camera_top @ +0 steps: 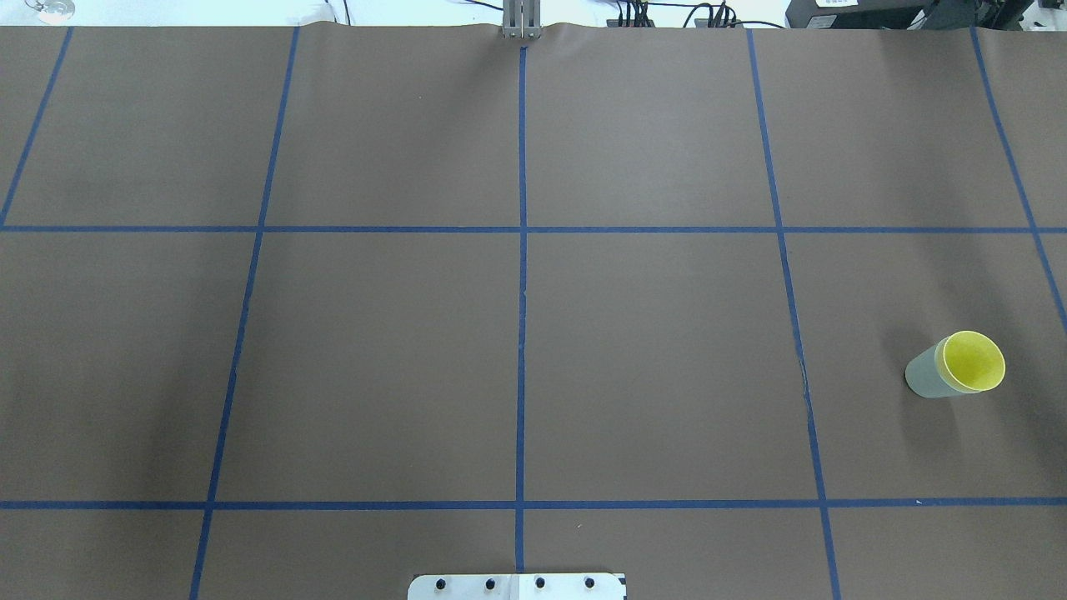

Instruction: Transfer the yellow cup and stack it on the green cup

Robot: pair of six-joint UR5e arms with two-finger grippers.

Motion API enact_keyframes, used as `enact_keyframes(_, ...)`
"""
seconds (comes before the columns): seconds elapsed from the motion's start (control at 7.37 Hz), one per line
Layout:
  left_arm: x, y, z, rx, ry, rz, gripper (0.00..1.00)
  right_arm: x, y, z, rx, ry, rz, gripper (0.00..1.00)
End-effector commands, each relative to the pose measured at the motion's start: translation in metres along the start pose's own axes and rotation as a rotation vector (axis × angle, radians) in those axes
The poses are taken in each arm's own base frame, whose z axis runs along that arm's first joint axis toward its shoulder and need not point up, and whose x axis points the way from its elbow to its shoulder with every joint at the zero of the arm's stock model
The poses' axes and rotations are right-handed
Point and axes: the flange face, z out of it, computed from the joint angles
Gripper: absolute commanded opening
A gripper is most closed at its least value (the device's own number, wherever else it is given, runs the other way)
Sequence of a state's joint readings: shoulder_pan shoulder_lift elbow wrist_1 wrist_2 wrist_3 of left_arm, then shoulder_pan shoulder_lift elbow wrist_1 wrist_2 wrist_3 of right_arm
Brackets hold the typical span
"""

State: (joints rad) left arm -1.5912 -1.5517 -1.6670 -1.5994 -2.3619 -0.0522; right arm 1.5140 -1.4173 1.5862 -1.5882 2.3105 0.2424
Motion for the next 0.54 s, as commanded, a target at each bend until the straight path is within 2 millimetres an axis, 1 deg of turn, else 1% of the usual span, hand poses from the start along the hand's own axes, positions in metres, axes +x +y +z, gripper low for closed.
enact_keyframes(0.0, 0.0105, 0.0218, -0.0106, -0.006, -0.004, -0.032, 1.00, 0.0026, 0.0035, 0.0021, -0.008, -0.001, 0.009, 1.00)
enact_keyframes(0.27, 0.0110, 0.0209, -0.0092, -0.007, -0.006, -0.027, 1.00, 0.0093, 0.0082, 0.0075, -0.017, 0.006, 0.018, 1.00)
enact_keyframes(0.41, 0.0110, 0.0207, -0.0090, -0.005, -0.004, -0.022, 1.00, 0.0092, 0.0073, 0.0063, -0.011, 0.017, 0.013, 1.00)
